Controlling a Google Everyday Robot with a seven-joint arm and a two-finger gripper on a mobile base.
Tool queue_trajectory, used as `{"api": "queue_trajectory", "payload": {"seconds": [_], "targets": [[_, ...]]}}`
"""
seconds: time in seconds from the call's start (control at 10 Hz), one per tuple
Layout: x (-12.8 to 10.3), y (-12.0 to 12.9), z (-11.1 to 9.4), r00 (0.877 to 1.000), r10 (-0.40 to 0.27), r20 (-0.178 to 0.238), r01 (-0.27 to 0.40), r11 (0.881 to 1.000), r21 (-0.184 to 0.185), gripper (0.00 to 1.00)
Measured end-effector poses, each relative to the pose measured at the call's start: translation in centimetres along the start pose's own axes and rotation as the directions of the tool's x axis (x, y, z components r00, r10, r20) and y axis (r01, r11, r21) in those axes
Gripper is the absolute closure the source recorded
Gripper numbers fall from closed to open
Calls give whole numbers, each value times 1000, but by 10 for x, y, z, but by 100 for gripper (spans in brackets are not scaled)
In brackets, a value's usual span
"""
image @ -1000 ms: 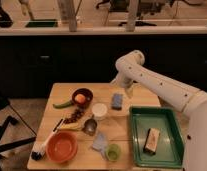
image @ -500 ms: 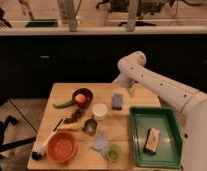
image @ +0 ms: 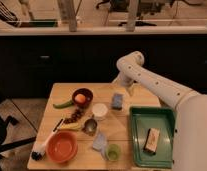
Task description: Place sponge in metal cup
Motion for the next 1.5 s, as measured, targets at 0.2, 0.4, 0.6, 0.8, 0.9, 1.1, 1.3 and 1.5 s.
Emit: {"api": "queue_trajectory", "payload": {"seconds": [0.2,0.4,0.6,0.8,0.9,1.1,1.3,1.5], "targets": [[-1,2,19,1000,-5,21,5,1000,-19,20],[-5,4,35,999,-17,45,19,999,-35,20],[-13,4,48,997,-39,74,43,998,-55,20],[-21,4,57,993,-64,102,72,995,-71,20],[-24,9,59,990,-76,116,85,993,-78,20],[-25,18,62,988,-88,127,100,991,-92,20],[-29,20,66,984,-107,144,121,988,-98,20],[-28,23,66,984,-106,145,121,987,-104,20]]}}
